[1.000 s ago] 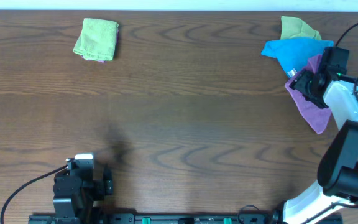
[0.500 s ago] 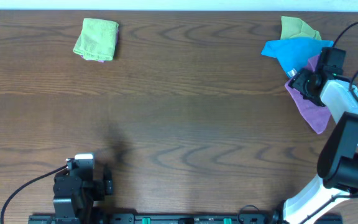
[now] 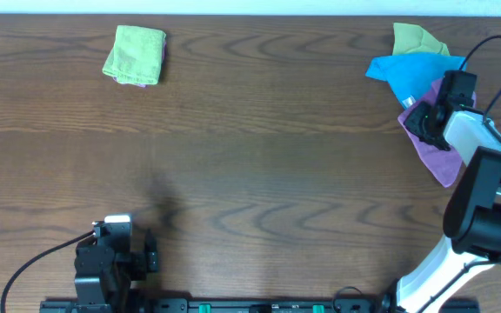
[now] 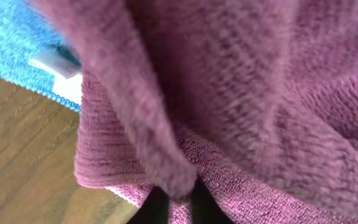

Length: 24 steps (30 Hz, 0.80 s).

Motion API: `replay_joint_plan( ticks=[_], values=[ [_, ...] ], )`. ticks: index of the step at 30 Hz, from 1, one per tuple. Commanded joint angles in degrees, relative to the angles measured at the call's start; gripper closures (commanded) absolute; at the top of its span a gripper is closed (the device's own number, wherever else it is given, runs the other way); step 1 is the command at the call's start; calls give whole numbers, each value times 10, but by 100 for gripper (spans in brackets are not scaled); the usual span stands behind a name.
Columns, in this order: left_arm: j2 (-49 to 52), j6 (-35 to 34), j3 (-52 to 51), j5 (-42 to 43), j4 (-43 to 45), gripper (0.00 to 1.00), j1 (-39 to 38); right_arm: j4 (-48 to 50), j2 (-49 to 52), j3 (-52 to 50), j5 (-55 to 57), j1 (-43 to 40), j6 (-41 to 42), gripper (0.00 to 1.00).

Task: Fold the cloth
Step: 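Grasp the purple cloth corner with the right gripper, then drag the purple cloth to the table center with the right gripper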

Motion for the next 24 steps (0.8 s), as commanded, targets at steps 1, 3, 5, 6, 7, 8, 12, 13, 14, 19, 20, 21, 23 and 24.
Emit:
replay_joint_plan(
  ticks=[1,3,5,6,7,8,12,13,14,19,20,21,23,24],
  values=[
    [-4,12,-14,-2,-12,5,-3,-3,-9,-2,0,1,-5,98],
    [-4,12,-14,-2,-12,5,-3,-3,-16,-2,0,2,-13,99],
    [-4,12,-14,-2,-12,5,-3,-3,-24,-2,0,2,-14,98],
    [-4,12,-14,-2,-12,5,-3,-3,-29,-2,-2,2,-18,99],
    [-4,12,-14,-2,-12,5,-3,-3,-34,-2,-5,3,-22,98],
    [-4,12,-14,-2,-12,5,-3,-4,-39,-2,-8,3,-26,99],
    [-4,12,-14,-2,-12,5,-3,-17,-70,-2,-23,9,-65,99],
    [-4,12,-14,-2,-12,5,-3,-23,-79,-2,-23,12,-76,99],
    [-4,12,-14,-2,-12,5,-3,-31,-88,-2,-23,15,-86,99],
    [-4,12,-14,-2,-12,5,-3,-96,-153,-2,-23,47,-130,99],
    [-4,12,-14,-2,-12,5,-3,-113,-170,-2,-23,58,-137,99],
    [-4,12,-14,-2,-12,5,-3,-128,-185,-2,-23,68,-141,99],
    [-4,12,-14,-2,-12,5,-3,-160,-219,-2,-23,95,-149,99],
    [-4,12,-14,-2,-12,5,-3,-171,-233,-2,-24,108,-149,99]
  ],
)
